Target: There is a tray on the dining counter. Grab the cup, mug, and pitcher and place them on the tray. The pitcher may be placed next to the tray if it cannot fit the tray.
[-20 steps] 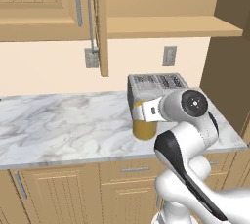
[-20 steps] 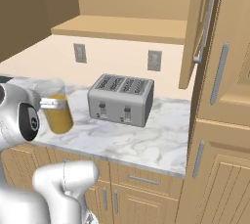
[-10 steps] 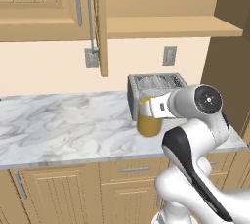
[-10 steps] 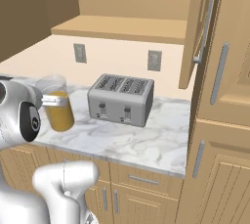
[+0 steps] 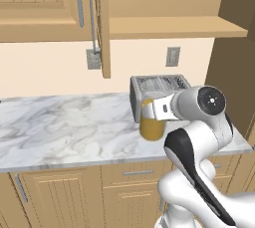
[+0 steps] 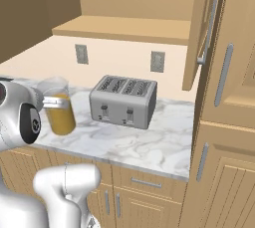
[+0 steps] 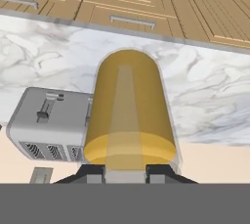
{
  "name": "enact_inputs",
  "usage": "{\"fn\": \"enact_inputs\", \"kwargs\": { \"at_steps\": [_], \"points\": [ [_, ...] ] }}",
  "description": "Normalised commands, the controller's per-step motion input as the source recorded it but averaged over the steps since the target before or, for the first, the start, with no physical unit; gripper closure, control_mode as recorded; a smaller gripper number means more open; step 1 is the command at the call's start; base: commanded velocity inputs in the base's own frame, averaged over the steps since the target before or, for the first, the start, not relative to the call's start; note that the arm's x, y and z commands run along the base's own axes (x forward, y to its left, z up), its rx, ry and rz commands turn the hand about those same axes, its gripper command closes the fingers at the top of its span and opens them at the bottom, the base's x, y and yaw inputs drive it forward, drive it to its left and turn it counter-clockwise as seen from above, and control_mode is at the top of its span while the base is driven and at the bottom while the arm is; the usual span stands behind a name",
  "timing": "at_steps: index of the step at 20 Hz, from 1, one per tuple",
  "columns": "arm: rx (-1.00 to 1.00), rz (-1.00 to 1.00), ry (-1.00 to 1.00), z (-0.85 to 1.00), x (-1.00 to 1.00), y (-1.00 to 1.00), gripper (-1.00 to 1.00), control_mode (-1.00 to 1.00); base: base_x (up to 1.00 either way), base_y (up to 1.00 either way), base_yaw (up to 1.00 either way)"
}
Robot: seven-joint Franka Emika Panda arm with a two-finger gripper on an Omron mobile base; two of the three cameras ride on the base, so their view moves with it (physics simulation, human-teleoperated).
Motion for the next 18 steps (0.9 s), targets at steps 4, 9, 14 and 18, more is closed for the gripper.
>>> {"fn": "enact_inputs", "kwargs": {
  "at_steps": [4,9,14,18],
  "points": [
    [0.00,0.00,0.00,0.00,0.00,0.00,1.00,-1.00,0.00,0.00,0.00],
    [0.00,0.00,0.00,0.00,0.00,0.00,1.00,-1.00,0.00,0.00,0.00],
    [0.00,0.00,0.00,0.00,0.00,0.00,1.00,1.00,0.00,0.00,0.00],
    [0.00,0.00,0.00,0.00,0.00,0.00,1.00,1.00,0.00,0.00,0.00]
  ]
}}
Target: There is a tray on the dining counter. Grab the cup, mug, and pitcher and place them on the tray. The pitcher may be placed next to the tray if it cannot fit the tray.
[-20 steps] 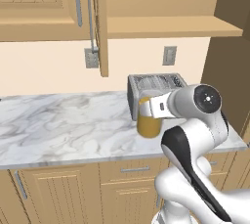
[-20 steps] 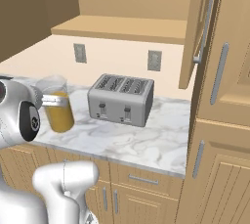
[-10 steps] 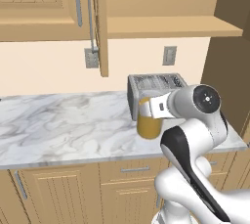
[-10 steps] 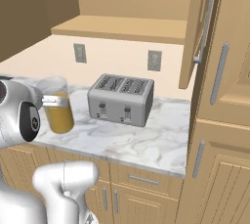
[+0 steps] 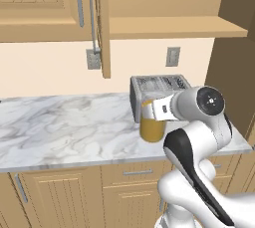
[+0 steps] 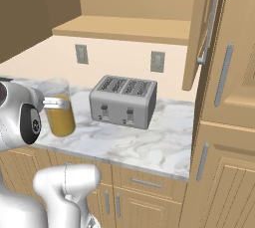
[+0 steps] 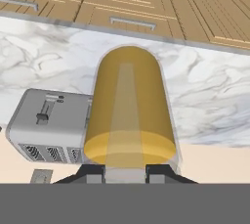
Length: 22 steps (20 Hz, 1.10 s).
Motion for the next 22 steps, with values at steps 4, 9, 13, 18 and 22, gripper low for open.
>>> {"fn": "enact_inputs", "kwargs": {
  "at_steps": [4,9,13,18,22],
  "points": [
    [0.00,0.00,0.00,0.00,0.00,0.00,1.00,1.00,-0.05,0.00,0.00],
    [0.00,0.00,0.00,0.00,0.00,0.00,1.00,1.00,-0.34,0.00,0.00],
    [0.00,0.00,0.00,0.00,0.00,0.00,1.00,1.00,-0.46,0.02,0.02],
    [0.00,0.00,0.00,0.00,0.00,0.00,1.00,1.00,-0.42,0.02,0.03],
    [0.00,0.00,0.00,0.00,0.00,0.00,1.00,1.00,-0.37,0.10,0.07]
  ]
}}
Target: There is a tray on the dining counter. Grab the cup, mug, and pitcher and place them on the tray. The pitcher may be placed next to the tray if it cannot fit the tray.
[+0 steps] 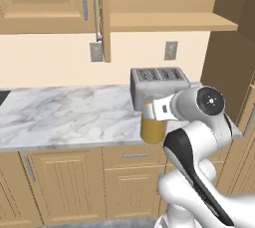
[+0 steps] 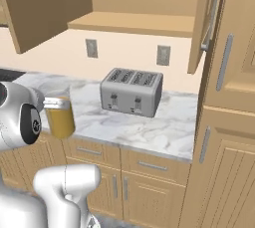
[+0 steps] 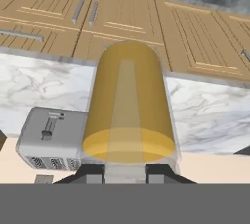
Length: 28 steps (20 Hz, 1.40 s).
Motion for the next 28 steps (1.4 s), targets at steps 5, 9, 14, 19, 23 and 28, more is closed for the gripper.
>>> {"fn": "enact_inputs", "kwargs": {
  "at_steps": [5,9,14,19,23,28],
  "points": [
    [0.00,0.00,0.00,0.00,0.00,0.00,1.00,1.00,-0.37,0.16,0.08],
    [0.00,0.00,0.00,0.00,0.00,0.00,1.00,1.00,-0.02,0.20,0.25],
    [0.00,0.00,0.00,0.00,0.00,0.00,1.00,1.00,0.00,0.44,0.37],
    [0.00,0.00,0.00,0.00,0.00,0.00,1.00,1.00,0.00,0.48,0.39],
    [0.00,0.00,0.00,0.00,0.00,0.00,1.00,1.00,0.00,0.49,0.40],
    [0.00,0.00,0.00,0.00,0.00,0.00,1.00,1.00,0.00,0.47,0.40]
  ]
}}
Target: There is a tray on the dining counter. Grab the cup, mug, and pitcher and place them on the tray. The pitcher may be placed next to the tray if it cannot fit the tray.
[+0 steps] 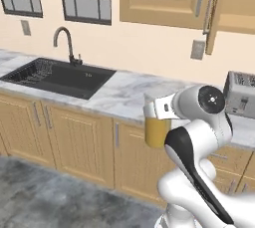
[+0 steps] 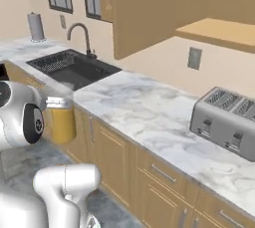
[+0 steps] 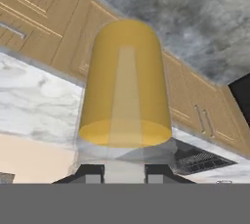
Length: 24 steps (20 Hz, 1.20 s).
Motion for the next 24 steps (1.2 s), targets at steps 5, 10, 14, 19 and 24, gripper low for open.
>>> {"fn": "enact_inputs", "kwargs": {
  "at_steps": [5,10,14,19,24],
  "points": [
    [0.00,0.00,0.00,0.00,0.00,0.00,1.00,1.00,0.34,0.44,0.50],
    [0.00,0.00,0.00,0.00,0.00,0.00,1.00,1.00,0.26,0.33,0.48],
    [0.00,0.00,0.00,0.00,0.00,0.00,1.00,1.00,0.00,0.27,0.32],
    [0.00,0.00,0.00,0.00,0.00,0.00,1.00,1.00,0.00,0.35,0.31],
    [0.00,0.00,0.00,0.00,0.00,0.00,1.00,1.00,0.03,0.43,0.34]
  ]
}}
